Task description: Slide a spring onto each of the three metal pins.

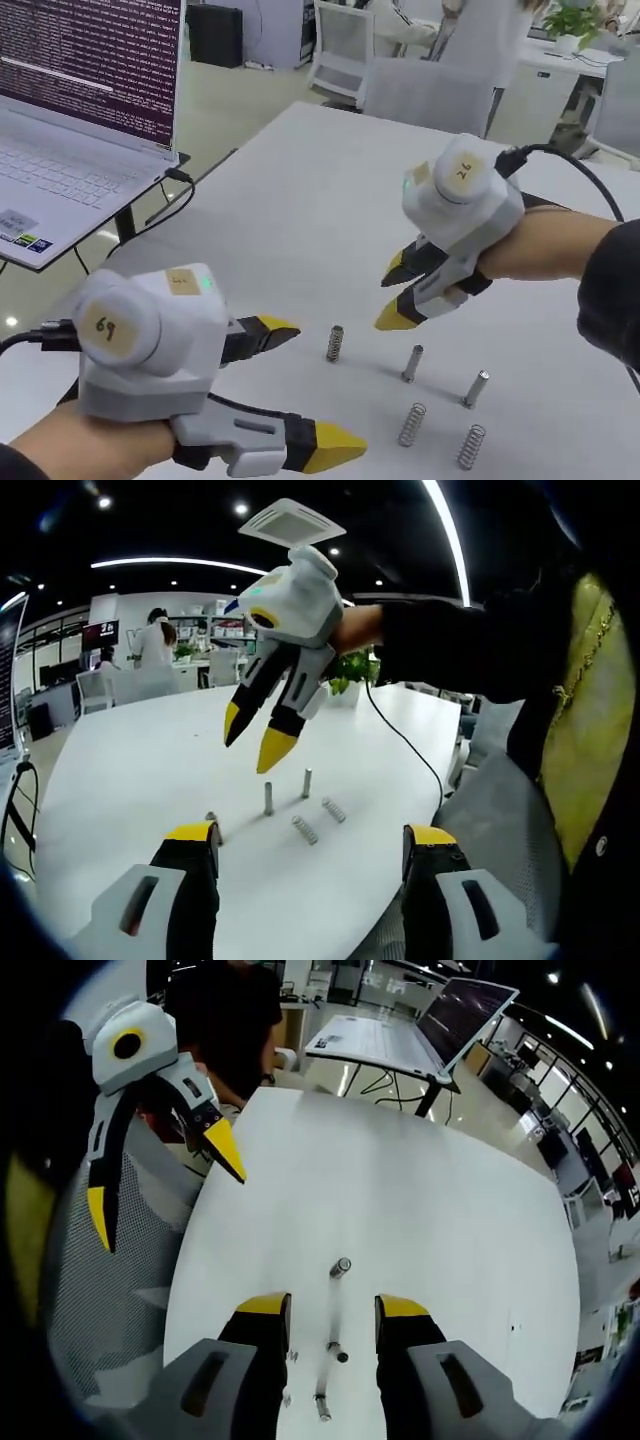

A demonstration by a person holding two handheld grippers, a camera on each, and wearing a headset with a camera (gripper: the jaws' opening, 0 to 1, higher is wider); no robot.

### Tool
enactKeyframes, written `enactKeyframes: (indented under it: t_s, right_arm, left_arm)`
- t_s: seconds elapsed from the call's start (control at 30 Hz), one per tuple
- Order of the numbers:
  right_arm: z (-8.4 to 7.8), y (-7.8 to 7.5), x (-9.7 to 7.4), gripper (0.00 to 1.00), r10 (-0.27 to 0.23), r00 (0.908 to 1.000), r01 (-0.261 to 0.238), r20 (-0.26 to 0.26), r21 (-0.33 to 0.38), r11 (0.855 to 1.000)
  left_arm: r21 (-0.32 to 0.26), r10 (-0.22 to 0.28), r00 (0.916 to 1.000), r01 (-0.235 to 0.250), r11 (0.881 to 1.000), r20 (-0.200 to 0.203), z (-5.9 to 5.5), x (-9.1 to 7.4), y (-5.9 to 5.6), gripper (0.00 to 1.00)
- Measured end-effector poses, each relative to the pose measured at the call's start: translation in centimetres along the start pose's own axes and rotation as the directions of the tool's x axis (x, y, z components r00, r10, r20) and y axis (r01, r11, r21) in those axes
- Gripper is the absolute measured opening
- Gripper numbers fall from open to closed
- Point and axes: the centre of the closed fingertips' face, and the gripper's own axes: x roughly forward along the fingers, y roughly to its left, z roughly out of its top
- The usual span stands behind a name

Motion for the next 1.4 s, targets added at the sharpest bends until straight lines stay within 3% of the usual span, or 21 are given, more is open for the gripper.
enactKeyframes:
  t_s: [0.3,0.6,1.0,1.23,1.4]
  right_arm:
    - [-0.9,1.4,-1.8,0.32,-0.016,0.9995,0.016,0.025,0.015,1.000]
    - [-2.5,1.8,-3.7,0.32,-0.047,0.9981,0.045,0.040,0.044,0.998]
    - [-6.2,3.3,-5.8,0.31,-0.109,0.9920,0.099,0.064,0.154,0.983]
    - [-8.4,4.2,-6.9,0.32,-0.159,0.9841,0.137,0.080,0.227,0.964]
    - [-9.5,4.8,-7.8,0.32,-0.216,0.9683,0.168,0.125,0.313,0.935]
  left_arm:
    - [0.005,-0.010,0.9998,0.010,1.000,-0.017,0.3,0.3,-0.3,0.71]
    - [0.014,-0.025,0.9993,0.026,1.000,-0.027,0.9,0.8,-0.9,0.71]
    - [0.047,-0.065,0.9976,0.067,0.997,-0.023,2.1,2.2,-1.4,0.70]
    - [0.049,-0.090,0.9954,0.091,0.995,-0.035,2.1,2.9,-1.6,0.69]
    - [0.037,-0.103,0.9941,0.104,0.994,-0.034,2.1,3.4,-1.8,0.69]
